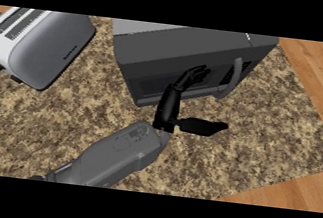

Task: Pick up the milk, place it into the microwave and close the microwave

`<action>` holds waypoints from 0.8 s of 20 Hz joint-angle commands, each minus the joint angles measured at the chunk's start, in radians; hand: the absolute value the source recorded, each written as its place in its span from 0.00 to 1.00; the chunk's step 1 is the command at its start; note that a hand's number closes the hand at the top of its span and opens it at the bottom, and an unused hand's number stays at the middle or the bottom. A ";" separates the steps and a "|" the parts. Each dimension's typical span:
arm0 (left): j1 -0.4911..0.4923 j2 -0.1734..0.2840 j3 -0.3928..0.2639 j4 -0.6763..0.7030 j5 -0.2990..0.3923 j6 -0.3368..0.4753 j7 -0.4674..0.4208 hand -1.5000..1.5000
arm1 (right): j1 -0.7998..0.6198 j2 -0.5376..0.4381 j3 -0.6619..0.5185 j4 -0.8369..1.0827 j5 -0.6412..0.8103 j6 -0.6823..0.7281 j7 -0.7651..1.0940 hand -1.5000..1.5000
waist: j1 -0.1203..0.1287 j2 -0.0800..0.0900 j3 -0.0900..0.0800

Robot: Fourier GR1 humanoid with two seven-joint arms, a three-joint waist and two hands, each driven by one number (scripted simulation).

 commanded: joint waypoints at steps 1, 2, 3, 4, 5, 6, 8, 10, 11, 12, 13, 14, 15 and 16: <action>-0.066 0.001 0.049 0.044 0.048 0.028 -0.018 0.00 | -0.039 -0.025 -0.020 0.018 0.027 -0.017 0.000 1.00 | 0.007 0.013 0.003; -0.059 0.001 0.050 0.043 0.065 0.028 -0.021 0.00 | -0.052 -0.032 -0.025 0.008 0.027 -0.022 0.009 1.00 | 0.005 0.014 0.001; -0.066 0.001 0.045 0.046 0.066 0.036 -0.029 0.00 | -0.059 -0.034 -0.014 0.009 0.031 -0.019 0.013 1.00 | 0.005 0.018 0.001; -0.086 0.001 0.046 0.044 0.077 0.034 -0.022 0.00 | -0.069 -0.038 -0.010 0.009 0.037 -0.021 0.016 1.00 | 0.007 0.017 0.002; -0.073 0.001 0.042 0.050 0.082 0.034 -0.036 0.00 | -0.067 -0.035 -0.010 0.017 0.035 -0.020 0.014 1.00 | -0.001 0.023 0.002; -0.072 0.001 0.047 0.057 0.088 0.033 -0.047 0.00 | -0.076 -0.040 -0.018 0.018 0.039 -0.025 0.011 1.00 | 0.001 0.024 0.002; -0.085 0.001 0.051 0.058 0.110 0.033 -0.048 0.00 | -0.080 -0.049 -0.022 0.034 0.040 -0.021 0.015 1.00 | 0.000 0.023 0.004; -0.090 0.001 0.039 0.062 0.116 0.030 -0.061 0.00 | -0.106 -0.043 -0.012 0.030 0.041 -0.031 0.020 1.00 | 0.003 0.028 0.003; -0.093 0.001 0.043 0.062 0.128 0.030 -0.064 0.00 | -0.105 -0.057 -0.017 0.034 0.044 -0.022 0.021 1.00 | -0.001 0.025 0.003; -0.091 0.001 0.029 0.063 0.132 0.028 -0.067 0.00 | -0.119 -0.053 -0.012 0.040 0.038 -0.025 0.027 1.00 | 0.003 0.027 0.003; -0.098 0.001 0.039 0.075 0.137 0.026 -0.071 0.00 | -0.115 -0.051 -0.008 0.034 0.038 -0.024 0.028 1.00 | -0.006 0.028 0.003; -0.096 0.001 0.035 0.082 0.136 0.031 -0.086 0.00 | -0.120 -0.050 -0.009 0.037 0.040 -0.030 0.034 1.00 | -0.004 0.027 0.003; -0.095 0.001 0.032 0.075 0.147 0.026 -0.091 0.00 | -0.134 -0.051 -0.011 0.049 0.036 -0.031 0.030 1.00 | 0.000 0.031 0.004; -0.087 0.001 0.030 0.078 0.156 0.020 -0.095 0.00 | -0.140 -0.058 -0.004 0.049 0.040 -0.024 0.035 1.00 | 0.004 0.034 0.002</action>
